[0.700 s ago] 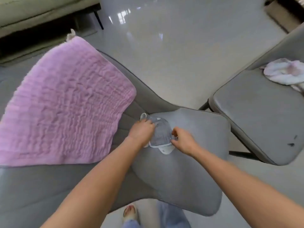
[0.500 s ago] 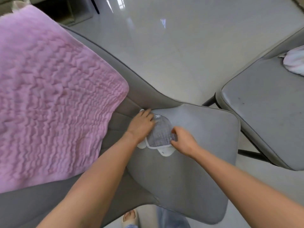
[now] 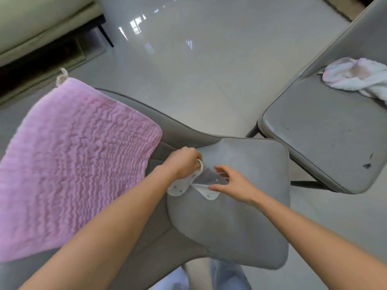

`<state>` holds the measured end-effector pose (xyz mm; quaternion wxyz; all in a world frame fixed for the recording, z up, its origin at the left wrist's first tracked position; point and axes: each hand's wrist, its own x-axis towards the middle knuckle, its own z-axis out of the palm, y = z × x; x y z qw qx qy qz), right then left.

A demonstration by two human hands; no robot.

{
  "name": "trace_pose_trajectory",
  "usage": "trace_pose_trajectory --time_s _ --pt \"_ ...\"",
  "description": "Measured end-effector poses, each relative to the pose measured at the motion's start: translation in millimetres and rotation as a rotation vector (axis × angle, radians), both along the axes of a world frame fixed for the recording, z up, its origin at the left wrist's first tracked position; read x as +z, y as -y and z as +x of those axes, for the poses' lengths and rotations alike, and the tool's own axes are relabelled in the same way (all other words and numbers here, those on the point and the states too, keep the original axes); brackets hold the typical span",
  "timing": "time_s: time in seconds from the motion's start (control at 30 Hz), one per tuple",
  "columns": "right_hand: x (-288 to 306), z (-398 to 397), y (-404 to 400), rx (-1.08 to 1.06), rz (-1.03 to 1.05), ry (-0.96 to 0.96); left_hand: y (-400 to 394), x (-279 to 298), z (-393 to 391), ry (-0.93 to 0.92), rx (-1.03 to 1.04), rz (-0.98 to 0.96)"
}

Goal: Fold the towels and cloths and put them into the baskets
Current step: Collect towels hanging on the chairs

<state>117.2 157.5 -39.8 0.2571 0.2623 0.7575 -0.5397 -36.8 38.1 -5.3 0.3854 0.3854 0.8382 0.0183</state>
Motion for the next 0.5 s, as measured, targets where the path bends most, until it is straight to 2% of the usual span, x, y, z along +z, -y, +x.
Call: trace_pose_trajectory --time_s 0.17,0.33,0.5 --pt "72 12 25 -0.175 -0.055 -0.069 -7 70 14 0.106 -0.066 0.041" --pt "135 49 61 -0.475 0.105 -0.162 -12 147 48 0.161 -0.249 0.052" --pt "184 121 92 -0.598 0.288 -0.199 -3 211 104 0.309 -0.469 0.063"
